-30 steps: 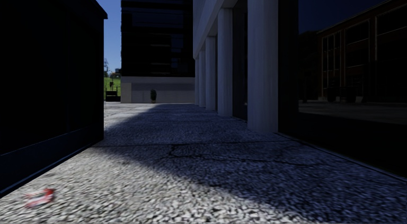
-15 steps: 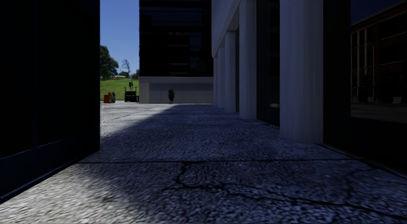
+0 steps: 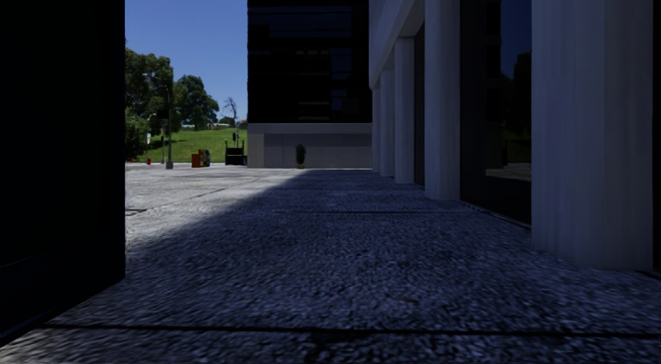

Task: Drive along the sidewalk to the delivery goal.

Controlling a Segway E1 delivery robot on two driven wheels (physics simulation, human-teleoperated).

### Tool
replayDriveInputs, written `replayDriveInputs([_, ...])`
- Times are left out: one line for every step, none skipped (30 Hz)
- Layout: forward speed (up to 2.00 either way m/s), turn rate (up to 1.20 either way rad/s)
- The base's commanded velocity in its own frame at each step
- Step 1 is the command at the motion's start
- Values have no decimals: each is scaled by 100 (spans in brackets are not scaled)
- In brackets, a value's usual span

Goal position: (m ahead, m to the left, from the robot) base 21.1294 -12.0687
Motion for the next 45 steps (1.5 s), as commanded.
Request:
replayDriveInputs([200, 0])
replayDriveInputs([200, 0])
replayDriveInputs([200, 0])
replayDriveInputs([200, 0])
replayDriveInputs([200, 0])
replayDriveInputs([200, 0])
replayDriveInputs([200, 0])
replayDriveInputs([200, 0])
replayDriveInputs([200, 0])
replayDriveInputs([200, 0])
replayDriveInputs([200, 0])
replayDriveInputs([200, 0])
replayDriveInputs([200, 0])
replayDriveInputs([200, 0])
replayDriveInputs([200, 0])
replayDriveInputs([200, 0])
replayDriveInputs([200, 0])
replayDriveInputs([200, 0])
replayDriveInputs([200, 0])
replayDriveInputs([200, 0])
replayDriveInputs([200, 0])
replayDriveInputs([200, 0])
replayDriveInputs([200, 0])
replayDriveInputs([200, 0])
replayDriveInputs([200, 0])
replayDriveInputs([200, 0])
replayDriveInputs([200, 0])
replayDriveInputs([200, 0])
replayDriveInputs([200, 0])
replayDriveInputs([200, 0])
replayDriveInputs([200, 0])
replayDriveInputs([200, 0])
replayDriveInputs([200, 0])
replayDriveInputs([200, 0])
replayDriveInputs([200, 0])
replayDriveInputs([200, 0])
replayDriveInputs([200, 0])
replayDriveInputs([200, 0])
replayDriveInputs([200, 0])
replayDriveInputs([200, 0])
replayDriveInputs([200, 0])
replayDriveInputs([200, 0])
replayDriveInputs([200, 0])
replayDriveInputs([200, 0])
replayDriveInputs([200, 0])
